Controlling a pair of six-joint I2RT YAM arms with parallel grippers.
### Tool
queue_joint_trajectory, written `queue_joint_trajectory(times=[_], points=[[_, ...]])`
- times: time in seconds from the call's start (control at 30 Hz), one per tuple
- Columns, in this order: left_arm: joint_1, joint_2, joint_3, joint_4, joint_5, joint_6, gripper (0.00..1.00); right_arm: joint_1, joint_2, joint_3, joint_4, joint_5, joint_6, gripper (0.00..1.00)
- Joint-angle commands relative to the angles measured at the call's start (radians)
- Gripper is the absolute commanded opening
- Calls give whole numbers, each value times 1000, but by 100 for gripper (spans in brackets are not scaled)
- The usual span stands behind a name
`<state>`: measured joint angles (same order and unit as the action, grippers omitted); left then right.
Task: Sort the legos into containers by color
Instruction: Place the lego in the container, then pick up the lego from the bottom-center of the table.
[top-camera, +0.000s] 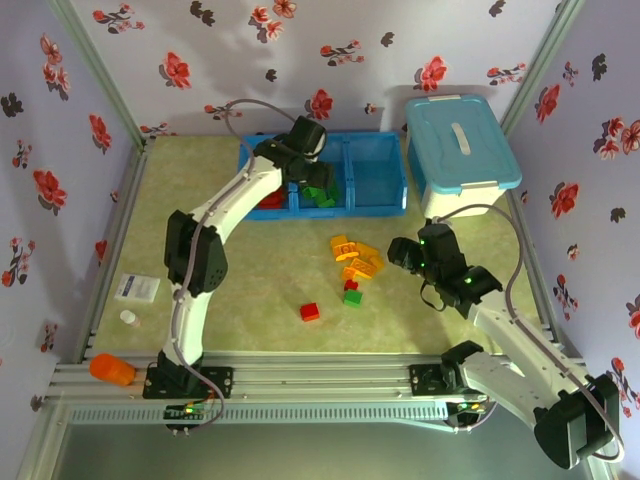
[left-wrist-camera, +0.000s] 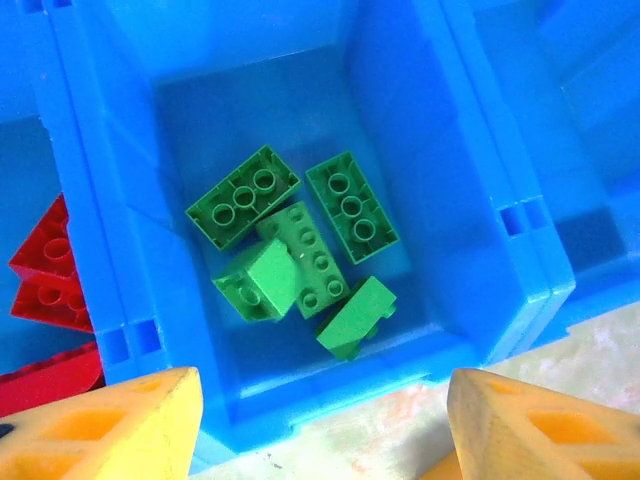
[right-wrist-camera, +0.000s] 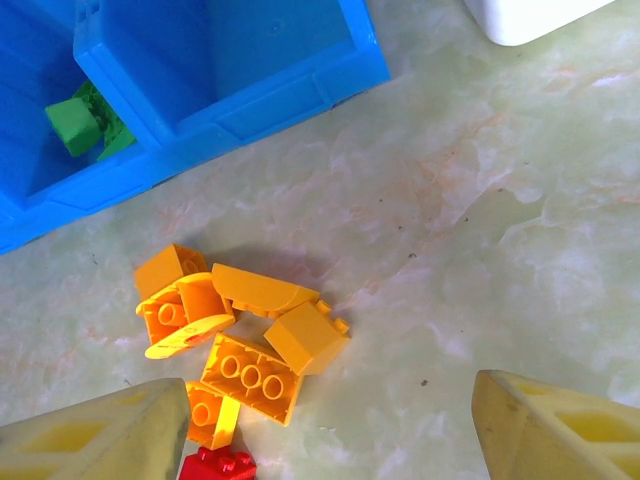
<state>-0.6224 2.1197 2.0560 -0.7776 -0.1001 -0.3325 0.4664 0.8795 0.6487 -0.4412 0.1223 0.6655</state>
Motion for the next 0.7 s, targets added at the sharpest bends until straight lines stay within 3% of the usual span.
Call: queue_joint_trajectory(times=[0.0,0.33,0.67], points=[[-12,-111,-45,16,7,25,66,-6,-6,-23,17,-41,6,75],[-43,-409,-374,187,15,15,64,24,0,-29,1,-116,11,74],[-41,-696,-772,340,23,-60,64,221,68,-40,-21,-21,112,73]])
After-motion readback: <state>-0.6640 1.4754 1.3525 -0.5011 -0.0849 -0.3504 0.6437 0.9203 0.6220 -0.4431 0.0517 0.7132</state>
